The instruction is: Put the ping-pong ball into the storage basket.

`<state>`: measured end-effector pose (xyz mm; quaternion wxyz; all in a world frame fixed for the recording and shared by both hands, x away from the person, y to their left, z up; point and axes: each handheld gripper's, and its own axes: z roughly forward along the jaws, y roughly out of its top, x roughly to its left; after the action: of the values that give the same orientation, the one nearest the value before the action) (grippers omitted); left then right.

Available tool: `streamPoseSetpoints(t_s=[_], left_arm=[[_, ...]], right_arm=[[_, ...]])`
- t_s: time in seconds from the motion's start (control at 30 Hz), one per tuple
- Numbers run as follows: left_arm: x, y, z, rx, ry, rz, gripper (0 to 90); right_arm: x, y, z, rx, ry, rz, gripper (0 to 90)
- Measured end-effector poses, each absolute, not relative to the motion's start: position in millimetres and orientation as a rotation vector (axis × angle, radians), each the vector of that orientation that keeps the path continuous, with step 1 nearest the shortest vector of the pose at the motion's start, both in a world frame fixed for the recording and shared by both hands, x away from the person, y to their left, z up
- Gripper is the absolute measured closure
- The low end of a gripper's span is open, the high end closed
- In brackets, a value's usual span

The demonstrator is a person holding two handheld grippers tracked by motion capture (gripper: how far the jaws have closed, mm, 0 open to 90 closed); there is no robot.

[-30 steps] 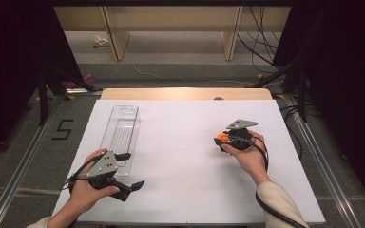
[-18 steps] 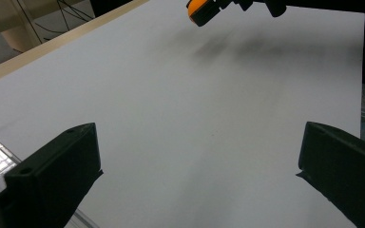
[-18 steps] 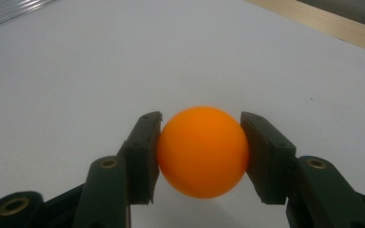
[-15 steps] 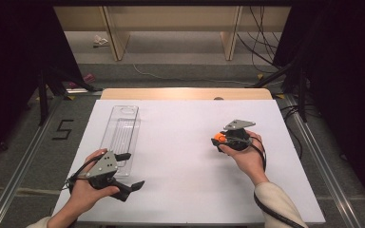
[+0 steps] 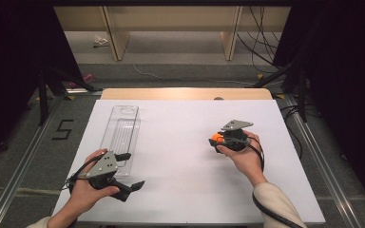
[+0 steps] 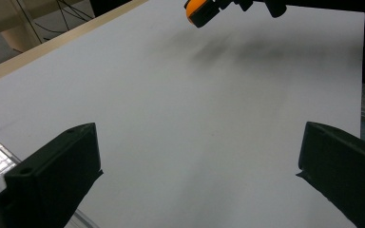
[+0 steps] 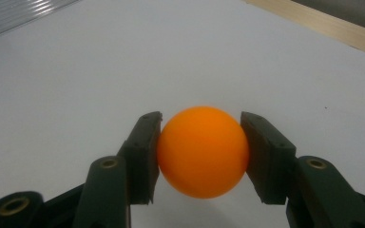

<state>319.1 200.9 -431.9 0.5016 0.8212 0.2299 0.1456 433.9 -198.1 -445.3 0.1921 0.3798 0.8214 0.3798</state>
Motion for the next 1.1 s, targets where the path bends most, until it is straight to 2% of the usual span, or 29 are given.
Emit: streamPoseSetpoints(t_s=[1.1], left_arm=[[319.3,200.8,-431.9,1.984,0.556,0.351,0.0]], right_arm=[[428.6,-181.5,-441.3,1.017,2.328,1.100,51.4]])
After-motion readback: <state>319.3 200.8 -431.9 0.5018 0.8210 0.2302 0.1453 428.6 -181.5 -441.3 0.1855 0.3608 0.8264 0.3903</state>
